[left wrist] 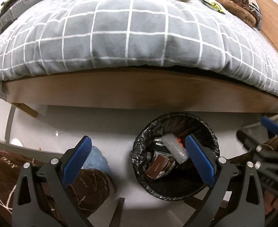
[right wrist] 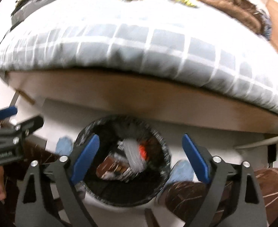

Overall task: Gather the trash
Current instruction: 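Move both grippers back over the bed toward the yogurt cup and yellow packet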

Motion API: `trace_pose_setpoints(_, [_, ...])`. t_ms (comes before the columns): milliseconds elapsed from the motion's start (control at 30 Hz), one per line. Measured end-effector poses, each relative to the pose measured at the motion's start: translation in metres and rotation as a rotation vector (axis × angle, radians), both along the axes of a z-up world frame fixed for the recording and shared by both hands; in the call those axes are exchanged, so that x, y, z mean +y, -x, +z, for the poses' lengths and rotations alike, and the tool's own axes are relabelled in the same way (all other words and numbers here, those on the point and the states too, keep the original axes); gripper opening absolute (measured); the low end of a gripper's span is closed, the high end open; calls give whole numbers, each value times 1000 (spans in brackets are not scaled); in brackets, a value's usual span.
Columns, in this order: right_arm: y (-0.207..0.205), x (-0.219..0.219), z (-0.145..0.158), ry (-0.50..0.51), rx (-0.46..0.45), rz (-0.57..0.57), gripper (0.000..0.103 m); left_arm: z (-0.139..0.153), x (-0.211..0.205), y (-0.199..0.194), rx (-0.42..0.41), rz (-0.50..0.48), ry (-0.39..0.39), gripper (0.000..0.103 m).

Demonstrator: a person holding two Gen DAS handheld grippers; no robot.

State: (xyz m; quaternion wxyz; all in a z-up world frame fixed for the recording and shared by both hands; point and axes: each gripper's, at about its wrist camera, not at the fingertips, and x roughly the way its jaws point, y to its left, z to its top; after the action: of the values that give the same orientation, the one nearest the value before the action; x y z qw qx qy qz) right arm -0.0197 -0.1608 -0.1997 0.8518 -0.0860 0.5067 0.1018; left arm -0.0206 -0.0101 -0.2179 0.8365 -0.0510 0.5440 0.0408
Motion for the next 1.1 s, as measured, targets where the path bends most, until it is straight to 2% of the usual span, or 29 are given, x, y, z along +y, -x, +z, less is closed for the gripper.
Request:
trace_pose_setpoints(100, [-4,-13,15,-34,-66,-35,94,15,-4,1,-38,-2,9,97])
trace_pose_setpoints(333, [-17,-32,47,-48,-175,-61,95,40,-11,-5,-102,5,34,97])
trace_pose_setpoints(567, [-37,-46,84,-65,-279,-89,95,71,-15,-29,-156,1,58,97])
trace_pose_setpoints(800, [-72,-61,114,-94,-316,-136,95,101,-16,-60,-222,-2,65,97])
trace_pose_setpoints(1100, [-106,-70,126,-134,-337,-146,95,121,-17,-111,-252,-9,67,97])
